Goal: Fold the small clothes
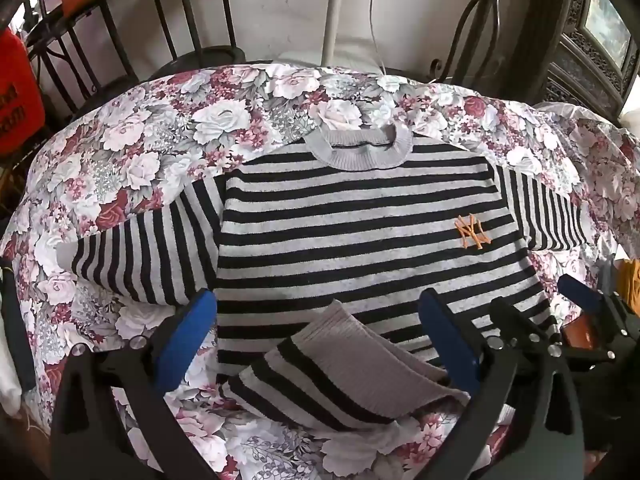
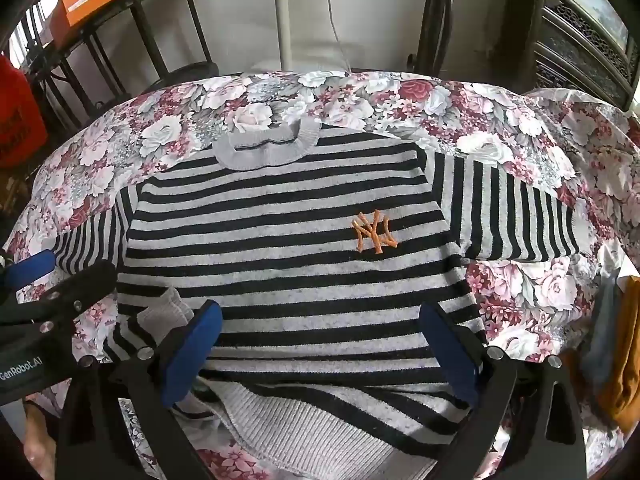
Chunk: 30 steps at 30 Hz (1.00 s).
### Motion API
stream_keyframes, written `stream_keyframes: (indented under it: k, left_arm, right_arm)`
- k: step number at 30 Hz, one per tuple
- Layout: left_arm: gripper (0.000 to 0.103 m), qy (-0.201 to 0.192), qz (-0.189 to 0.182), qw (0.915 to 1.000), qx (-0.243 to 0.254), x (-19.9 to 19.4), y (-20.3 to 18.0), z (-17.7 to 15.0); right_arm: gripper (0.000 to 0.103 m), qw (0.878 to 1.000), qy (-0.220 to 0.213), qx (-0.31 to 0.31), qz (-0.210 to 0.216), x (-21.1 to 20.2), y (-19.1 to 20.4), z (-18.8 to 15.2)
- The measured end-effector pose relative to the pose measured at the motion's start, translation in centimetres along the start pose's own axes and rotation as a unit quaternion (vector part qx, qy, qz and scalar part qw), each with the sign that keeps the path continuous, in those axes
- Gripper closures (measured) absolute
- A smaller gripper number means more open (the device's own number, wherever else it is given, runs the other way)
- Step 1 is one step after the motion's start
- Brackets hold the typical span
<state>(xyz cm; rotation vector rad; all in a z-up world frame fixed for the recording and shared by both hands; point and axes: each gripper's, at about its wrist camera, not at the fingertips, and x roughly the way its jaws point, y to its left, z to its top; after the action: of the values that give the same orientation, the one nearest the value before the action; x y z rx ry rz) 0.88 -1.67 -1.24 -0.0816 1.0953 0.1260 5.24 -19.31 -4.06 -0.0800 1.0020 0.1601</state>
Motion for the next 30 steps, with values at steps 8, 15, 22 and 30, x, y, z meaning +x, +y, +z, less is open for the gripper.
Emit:
stream_keyframes:
  k: [8, 15, 22, 30]
  left_arm:
    - [0.005, 0.0, 0.0, 1.0, 0.001, 0.03, 0.01, -0.01]
    - [0.005, 0.001, -0.001, 1.0, 0.0, 0.14, -0.01, -0.04]
    - [0.005, 0.001, 0.0, 1.0, 0.0, 0.13, 0.01, 0.01]
    - [0.005, 0.002, 0.0, 1.0, 0.0, 0.15, 0.04, 0.03]
  right_arm:
    - [0.004, 1.0, 0.001, 0.0, 0.0, 0.04, -0.1, 0.01]
    - [0.004, 1.0, 0.001, 0.0, 0.0, 0.1, -0.17, -0.03]
    - [0.004, 1.0, 0.001, 0.0, 0.0, 0.15, -0.18, -0.03]
    - [0.004, 1.0, 0.002, 0.001, 0.001, 0.22, -0.25, -0.02]
